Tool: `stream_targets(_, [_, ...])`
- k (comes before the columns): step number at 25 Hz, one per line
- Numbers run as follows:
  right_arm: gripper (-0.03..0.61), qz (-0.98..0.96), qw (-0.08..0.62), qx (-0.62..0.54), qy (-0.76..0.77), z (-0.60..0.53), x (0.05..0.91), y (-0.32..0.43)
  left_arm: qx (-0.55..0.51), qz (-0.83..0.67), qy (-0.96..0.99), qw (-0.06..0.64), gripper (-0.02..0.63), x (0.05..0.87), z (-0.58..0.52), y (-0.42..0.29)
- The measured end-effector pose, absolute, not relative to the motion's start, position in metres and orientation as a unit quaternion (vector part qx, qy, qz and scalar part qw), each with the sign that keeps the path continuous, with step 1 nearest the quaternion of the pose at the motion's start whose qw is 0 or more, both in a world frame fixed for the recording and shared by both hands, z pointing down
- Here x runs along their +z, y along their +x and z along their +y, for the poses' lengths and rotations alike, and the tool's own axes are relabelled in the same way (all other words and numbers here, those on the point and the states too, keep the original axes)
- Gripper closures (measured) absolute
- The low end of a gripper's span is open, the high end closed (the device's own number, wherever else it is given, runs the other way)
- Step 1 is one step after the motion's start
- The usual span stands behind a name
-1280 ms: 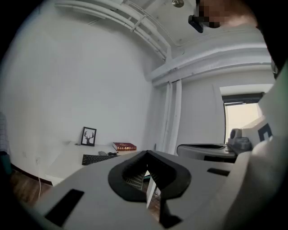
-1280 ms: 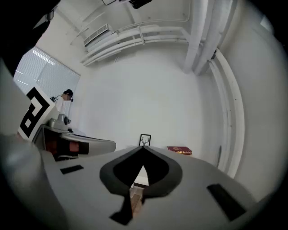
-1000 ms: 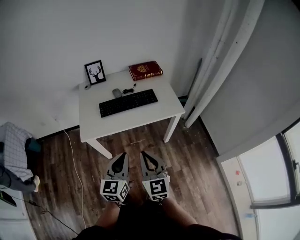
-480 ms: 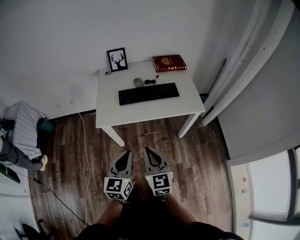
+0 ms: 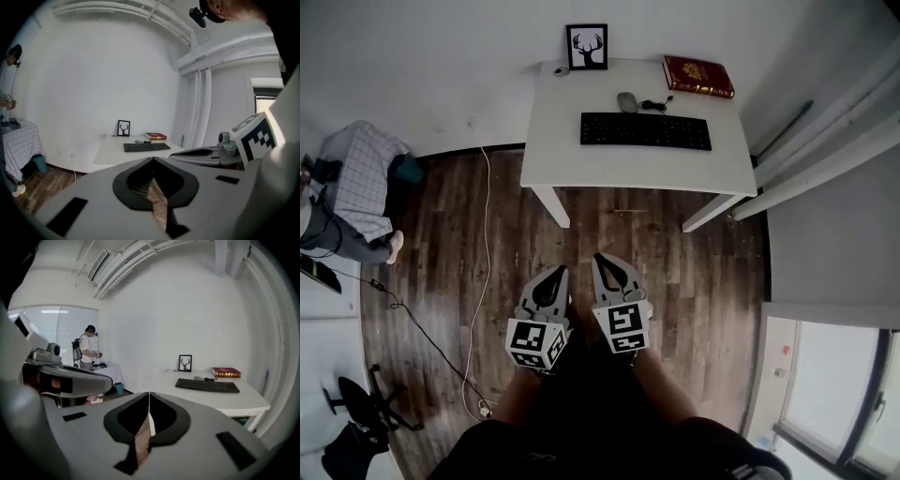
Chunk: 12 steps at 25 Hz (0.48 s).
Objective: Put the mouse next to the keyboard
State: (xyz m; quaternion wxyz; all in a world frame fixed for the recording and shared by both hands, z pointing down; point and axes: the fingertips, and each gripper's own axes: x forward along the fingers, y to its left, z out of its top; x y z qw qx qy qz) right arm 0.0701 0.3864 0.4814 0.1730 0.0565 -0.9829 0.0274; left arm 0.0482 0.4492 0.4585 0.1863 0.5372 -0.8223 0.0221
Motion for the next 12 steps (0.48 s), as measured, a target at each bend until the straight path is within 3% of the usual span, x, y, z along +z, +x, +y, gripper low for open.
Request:
stream_targets(6, [0.557, -0.980, 0.192, 0.010, 0.043, 0.402, 0.485, 0.024, 0.018, -0.824, 0.532, 0.195, 0.614, 0.464, 0.456, -0.003])
stream_targets(12, [0.557, -0.982, 0.174, -0.010, 0.071, 0.385, 0.454, -0.037, 0.002, -0.809, 0.565, 0.159, 0.614, 0.437, 0.433, -0.067])
